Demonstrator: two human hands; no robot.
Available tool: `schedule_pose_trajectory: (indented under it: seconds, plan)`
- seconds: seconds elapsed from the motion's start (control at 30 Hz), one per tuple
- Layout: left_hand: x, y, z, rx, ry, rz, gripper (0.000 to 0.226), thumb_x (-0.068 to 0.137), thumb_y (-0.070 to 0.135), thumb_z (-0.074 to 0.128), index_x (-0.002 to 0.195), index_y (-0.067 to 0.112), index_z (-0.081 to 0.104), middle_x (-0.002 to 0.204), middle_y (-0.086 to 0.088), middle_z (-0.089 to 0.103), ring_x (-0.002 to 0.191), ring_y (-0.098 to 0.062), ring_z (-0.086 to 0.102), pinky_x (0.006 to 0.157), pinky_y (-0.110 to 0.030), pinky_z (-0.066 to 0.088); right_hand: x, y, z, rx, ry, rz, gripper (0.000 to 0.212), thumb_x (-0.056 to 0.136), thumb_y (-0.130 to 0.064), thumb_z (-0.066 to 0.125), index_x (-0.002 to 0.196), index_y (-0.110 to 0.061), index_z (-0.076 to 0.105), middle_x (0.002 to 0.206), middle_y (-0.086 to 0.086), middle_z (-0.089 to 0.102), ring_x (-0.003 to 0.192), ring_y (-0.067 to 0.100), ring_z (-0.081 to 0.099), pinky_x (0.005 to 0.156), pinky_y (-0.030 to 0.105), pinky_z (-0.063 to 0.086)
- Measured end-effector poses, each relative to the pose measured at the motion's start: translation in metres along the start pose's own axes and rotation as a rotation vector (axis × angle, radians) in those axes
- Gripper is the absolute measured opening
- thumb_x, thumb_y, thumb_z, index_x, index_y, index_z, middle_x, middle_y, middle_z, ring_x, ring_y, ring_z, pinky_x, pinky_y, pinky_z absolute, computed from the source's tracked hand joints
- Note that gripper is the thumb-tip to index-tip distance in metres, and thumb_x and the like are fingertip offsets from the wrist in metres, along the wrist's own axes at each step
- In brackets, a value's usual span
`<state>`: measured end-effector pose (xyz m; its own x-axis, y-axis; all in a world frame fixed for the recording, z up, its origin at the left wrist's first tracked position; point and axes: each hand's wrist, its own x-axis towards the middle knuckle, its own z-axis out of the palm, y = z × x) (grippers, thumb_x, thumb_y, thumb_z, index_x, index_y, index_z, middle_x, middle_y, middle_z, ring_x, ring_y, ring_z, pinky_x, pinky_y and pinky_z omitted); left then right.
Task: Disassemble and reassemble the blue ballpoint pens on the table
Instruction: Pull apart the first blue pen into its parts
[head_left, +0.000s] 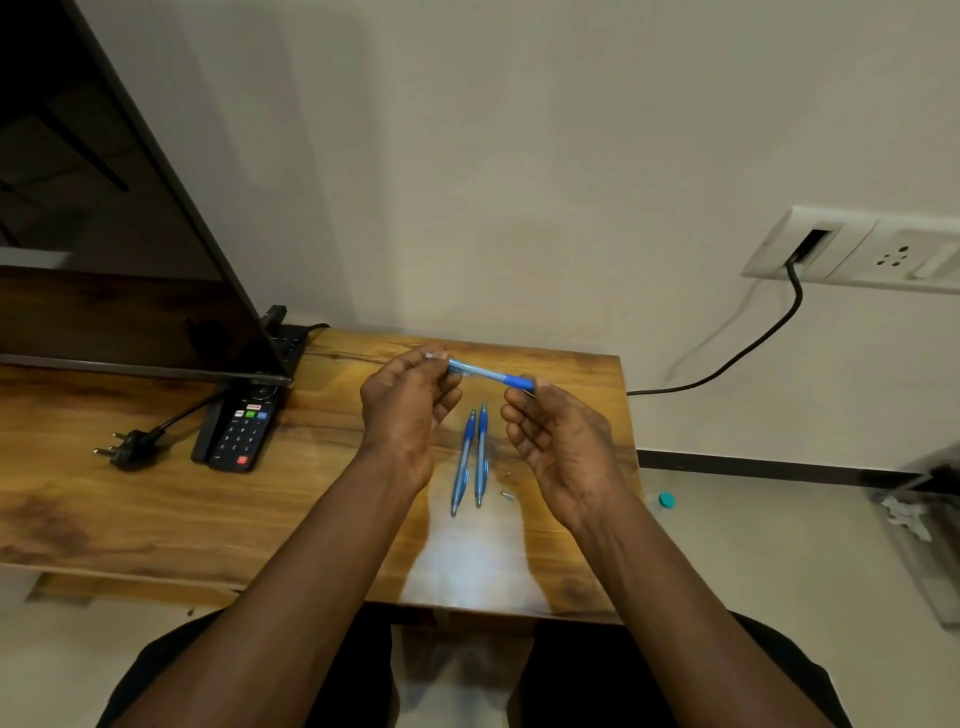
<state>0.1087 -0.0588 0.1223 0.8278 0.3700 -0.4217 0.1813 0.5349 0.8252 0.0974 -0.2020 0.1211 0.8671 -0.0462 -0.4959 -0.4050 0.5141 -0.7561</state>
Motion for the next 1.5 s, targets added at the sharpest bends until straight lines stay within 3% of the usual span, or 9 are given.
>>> schedule_pose_trajectory:
  seconds: [0.2,0.3,0.47,0.67,0.8,0.9,1.0,1.2,1.5]
  plan:
    - [-0.004,-0.002,-0.003,0.3,-0.102,0.091,0.017,0.099,0.002,0.062,0.106,0.01,0.076,0.093,-0.009,0.073,0.081,-0.017,0.069,0.075,-0.026,0.063,-0.001,-0.006,-0.006,0.038,0.077,-0.012,0.024,0.09,-0.023,0.075,0.106,-0.005,0.074,0.083,0.006,0.074,0.076,0.017,0.067,0.076,0.03,0.055]
    - [-0.006,-0.004,-0.008,0.475,-0.207,0.162,0.011,0.095,0.007,0.072,0.104,0.013,0.077,0.091,-0.005,0.074,0.08,-0.015,0.069,0.071,-0.025,0.061,-0.002,-0.008,-0.009,0.024,0.063,-0.015,0.021,0.09,-0.02,0.075,0.106,-0.007,0.072,0.08,0.004,0.071,0.073,0.016,0.064,0.071,0.029,0.052]
    - [-0.009,-0.012,-0.016,0.893,-0.383,0.37,0.012,0.089,0.027,0.081,0.097,0.032,0.074,0.089,0.004,0.075,0.083,-0.016,0.072,0.073,-0.036,0.061,-0.001,-0.009,-0.017,-0.088,-0.013,0.003,0.021,0.091,-0.02,0.073,0.108,-0.007,0.073,0.078,0.002,0.07,0.073,0.015,0.065,0.069,0.028,0.051]
    - [-0.006,-0.014,-0.021,1.009,-0.36,0.395,0.008,0.09,0.033,0.08,0.095,0.032,0.075,0.081,0.01,0.077,0.078,-0.004,0.073,0.076,-0.035,0.06,0.002,-0.01,-0.026,-0.225,-0.001,-0.018,0.028,0.087,-0.023,0.079,0.108,-0.006,0.075,0.082,0.002,0.073,0.075,0.015,0.067,0.067,0.027,0.053]
    - [-0.007,-0.021,-0.02,1.119,-0.397,0.397,0.005,0.091,0.031,0.079,0.096,0.029,0.078,0.08,0.014,0.078,0.079,0.0,0.074,0.078,-0.035,0.062,0.005,-0.011,-0.032,-0.298,0.011,-0.043,0.019,0.094,-0.022,0.071,0.106,-0.008,0.077,0.084,0.004,0.073,0.076,0.017,0.067,0.065,0.028,0.053]
    - [-0.007,-0.027,-0.017,1.189,-0.348,0.411,0.005,0.091,0.035,0.079,0.091,0.03,0.08,0.079,0.014,0.076,0.077,-0.001,0.071,0.068,-0.031,0.058,0.011,-0.013,-0.043,-0.49,0.086,-0.104,0.017,0.098,-0.028,0.067,0.102,-0.015,0.076,0.089,0.003,0.077,0.079,0.018,0.071,0.065,0.027,0.055]
    - [-0.007,-0.035,-0.016,1.25,-0.315,0.373,0.008,0.088,0.037,0.081,0.085,0.03,0.08,0.073,0.013,0.073,0.07,-0.002,0.067,0.059,-0.024,0.044,0.021,-0.011,-0.062,-0.866,0.193,-0.267,0.01,0.094,-0.031,0.07,0.096,-0.023,0.075,0.09,-0.003,0.074,0.088,0.017,0.072,0.078,0.036,0.061]
    - [-0.014,-0.055,-0.005,1.377,-0.348,0.3,0.021,0.083,0.039,0.085,0.074,0.022,0.076,0.064,0.008,0.072,0.071,-0.008,0.071,0.071,-0.03,0.055,0.023,0.004,-0.089,-1.335,0.2,-0.336,0.026,0.087,-0.033,0.073,0.11,-0.02,0.073,0.101,-0.002,0.073,0.097,0.017,0.068,0.084,0.033,0.056]
    - [-0.026,-0.09,0.008,1.673,-0.373,0.413,0.032,0.077,0.045,0.089,0.08,0.022,0.066,0.075,0.003,0.067,0.075,-0.016,0.067,0.075,-0.04,0.061,0.029,0.021,-0.098,-1.502,0.212,-0.321,0.032,0.089,-0.029,0.077,0.116,-0.02,0.064,0.113,0.001,0.064,0.101,0.018,0.061,0.089,0.038,0.057]
